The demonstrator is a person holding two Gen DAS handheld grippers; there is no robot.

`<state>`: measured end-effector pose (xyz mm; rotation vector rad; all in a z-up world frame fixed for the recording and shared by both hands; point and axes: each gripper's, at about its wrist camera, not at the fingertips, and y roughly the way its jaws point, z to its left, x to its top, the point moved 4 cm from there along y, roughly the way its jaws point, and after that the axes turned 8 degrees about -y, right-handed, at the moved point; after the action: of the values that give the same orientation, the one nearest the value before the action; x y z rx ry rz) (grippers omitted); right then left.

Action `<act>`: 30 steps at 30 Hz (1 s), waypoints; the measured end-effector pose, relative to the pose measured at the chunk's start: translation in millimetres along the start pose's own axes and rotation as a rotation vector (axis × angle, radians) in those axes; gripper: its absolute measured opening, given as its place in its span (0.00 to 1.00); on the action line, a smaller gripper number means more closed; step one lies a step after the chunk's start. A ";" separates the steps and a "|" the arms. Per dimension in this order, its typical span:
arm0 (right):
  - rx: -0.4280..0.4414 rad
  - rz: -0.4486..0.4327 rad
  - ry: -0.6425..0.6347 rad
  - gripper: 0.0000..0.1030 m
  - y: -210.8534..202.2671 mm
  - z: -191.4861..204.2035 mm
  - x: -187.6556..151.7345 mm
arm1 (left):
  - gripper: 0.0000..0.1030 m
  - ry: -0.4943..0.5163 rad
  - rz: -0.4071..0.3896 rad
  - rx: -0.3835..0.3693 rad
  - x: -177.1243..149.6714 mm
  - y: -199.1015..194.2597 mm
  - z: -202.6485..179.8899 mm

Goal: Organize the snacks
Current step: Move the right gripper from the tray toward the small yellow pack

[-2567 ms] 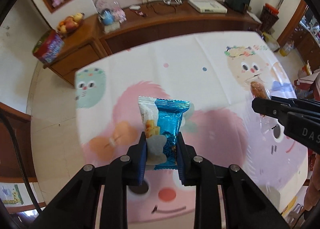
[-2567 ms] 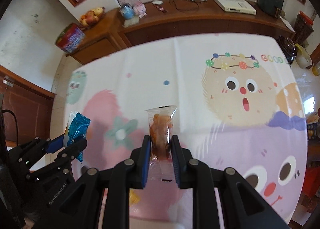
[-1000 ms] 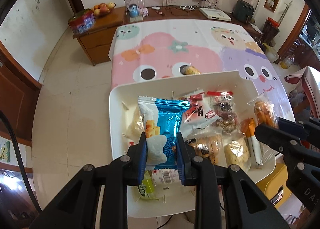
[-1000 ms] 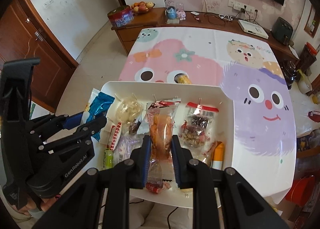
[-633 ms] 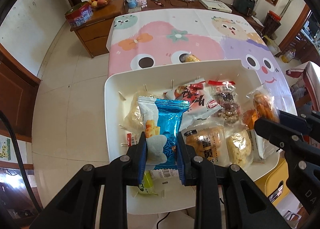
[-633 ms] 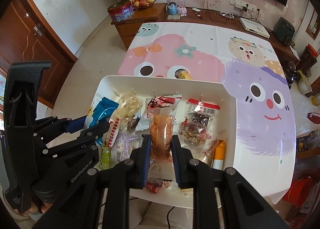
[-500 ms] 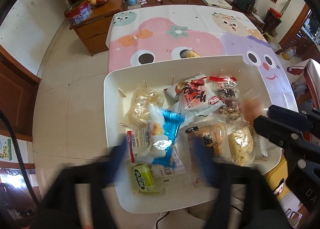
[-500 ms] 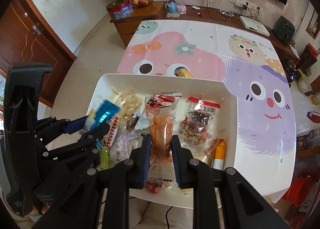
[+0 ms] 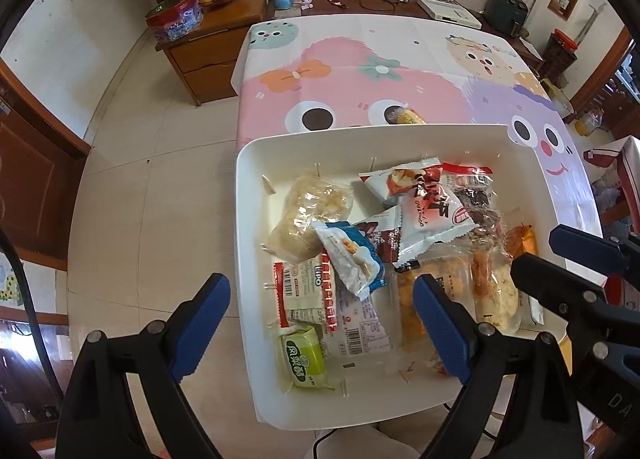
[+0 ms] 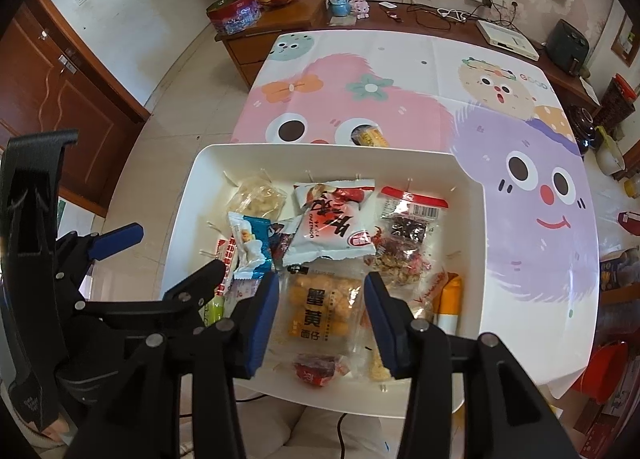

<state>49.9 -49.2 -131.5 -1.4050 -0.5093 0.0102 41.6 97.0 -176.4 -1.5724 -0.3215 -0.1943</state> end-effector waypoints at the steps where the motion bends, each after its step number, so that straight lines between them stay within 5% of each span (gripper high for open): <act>1: 0.001 0.002 -0.002 0.44 0.5 1.1 0.2 | 0.89 -0.002 0.000 0.000 0.2 0.1 0.9; 19: -0.006 0.002 -0.001 0.44 4.5 -1.7 6.4 | 0.89 0.010 -0.045 0.025 15.6 -2.1 1.7; 30: -0.044 -0.056 -0.006 0.44 -16.1 -30.0 49.4 | 0.89 -0.014 -0.131 0.026 68.2 -23.4 5.1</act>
<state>99.7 -65.3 -102.2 -1.4340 -0.5568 -0.0418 98.0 107.8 -132.5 -1.5291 -0.4364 -0.2795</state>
